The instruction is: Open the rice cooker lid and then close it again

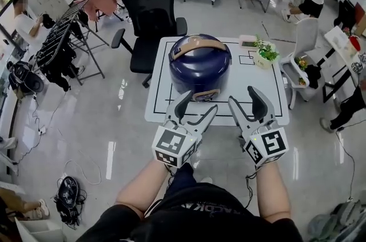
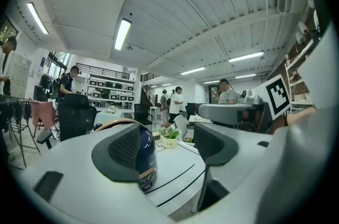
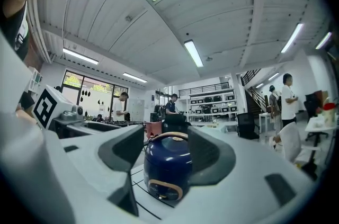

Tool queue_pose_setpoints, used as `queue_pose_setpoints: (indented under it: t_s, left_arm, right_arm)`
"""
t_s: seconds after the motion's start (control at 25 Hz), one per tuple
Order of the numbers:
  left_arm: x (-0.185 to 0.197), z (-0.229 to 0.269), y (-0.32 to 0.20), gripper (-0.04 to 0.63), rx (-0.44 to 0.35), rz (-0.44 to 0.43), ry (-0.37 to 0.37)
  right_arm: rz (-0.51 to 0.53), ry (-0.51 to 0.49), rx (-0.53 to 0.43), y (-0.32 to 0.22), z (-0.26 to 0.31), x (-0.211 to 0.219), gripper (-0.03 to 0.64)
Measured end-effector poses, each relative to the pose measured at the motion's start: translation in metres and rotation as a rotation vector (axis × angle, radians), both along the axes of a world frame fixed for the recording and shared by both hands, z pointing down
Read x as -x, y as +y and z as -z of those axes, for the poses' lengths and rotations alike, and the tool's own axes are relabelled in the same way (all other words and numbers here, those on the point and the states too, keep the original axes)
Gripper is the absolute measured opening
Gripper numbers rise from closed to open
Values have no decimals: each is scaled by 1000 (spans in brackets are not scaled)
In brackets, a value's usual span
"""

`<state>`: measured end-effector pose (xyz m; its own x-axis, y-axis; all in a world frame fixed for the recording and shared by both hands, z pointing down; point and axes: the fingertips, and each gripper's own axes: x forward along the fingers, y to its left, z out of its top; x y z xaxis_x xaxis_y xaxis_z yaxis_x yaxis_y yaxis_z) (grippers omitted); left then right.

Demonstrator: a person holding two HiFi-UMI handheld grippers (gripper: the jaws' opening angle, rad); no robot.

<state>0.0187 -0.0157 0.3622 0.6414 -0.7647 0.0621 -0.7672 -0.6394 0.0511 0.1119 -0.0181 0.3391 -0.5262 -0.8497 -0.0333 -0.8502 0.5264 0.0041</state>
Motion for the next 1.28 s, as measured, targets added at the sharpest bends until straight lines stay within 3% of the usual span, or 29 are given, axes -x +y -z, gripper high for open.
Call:
queue_pose_setpoints:
  t_s: [0.92, 1.28]
  left_arm:
    - [84, 0, -149, 307, 16, 24, 29]
    - [103, 2, -187, 253, 20, 4, 50]
  right_arm:
    - [-16, 25, 21, -149, -1, 73, 244]
    - [-48, 44, 17, -181, 3, 89, 244]
